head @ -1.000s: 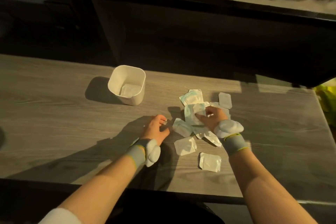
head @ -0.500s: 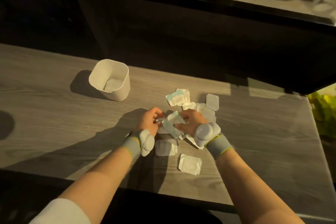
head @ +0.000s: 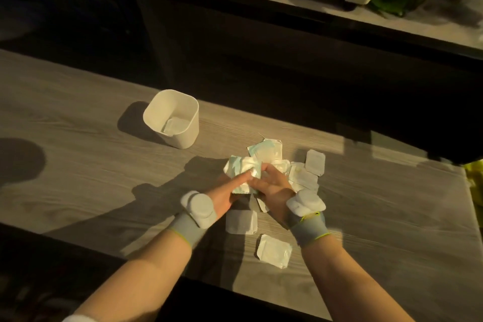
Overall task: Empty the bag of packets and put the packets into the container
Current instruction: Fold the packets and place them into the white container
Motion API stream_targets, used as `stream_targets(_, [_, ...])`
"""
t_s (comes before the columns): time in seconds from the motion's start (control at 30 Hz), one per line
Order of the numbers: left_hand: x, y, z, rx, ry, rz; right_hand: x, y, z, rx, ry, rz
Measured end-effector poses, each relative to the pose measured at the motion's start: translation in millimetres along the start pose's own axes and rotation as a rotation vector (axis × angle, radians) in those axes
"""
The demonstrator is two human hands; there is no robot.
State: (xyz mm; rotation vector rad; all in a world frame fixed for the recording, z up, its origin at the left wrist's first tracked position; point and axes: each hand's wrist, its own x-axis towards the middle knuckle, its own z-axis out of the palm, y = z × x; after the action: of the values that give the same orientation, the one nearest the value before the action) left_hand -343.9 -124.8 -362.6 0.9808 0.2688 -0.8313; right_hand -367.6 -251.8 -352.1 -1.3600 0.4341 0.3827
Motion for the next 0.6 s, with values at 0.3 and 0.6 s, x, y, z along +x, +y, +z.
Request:
stream_targets(0.3, [6,21,-11,-0.16,0.181,0.02,39,-25,-34,-0.806,0.329,-0.106])
stream_targets(0.6, [-3,31,-21,-0.054,0.182,-0.097,84,-45,-22,-1.617,-0.013,-0.065])
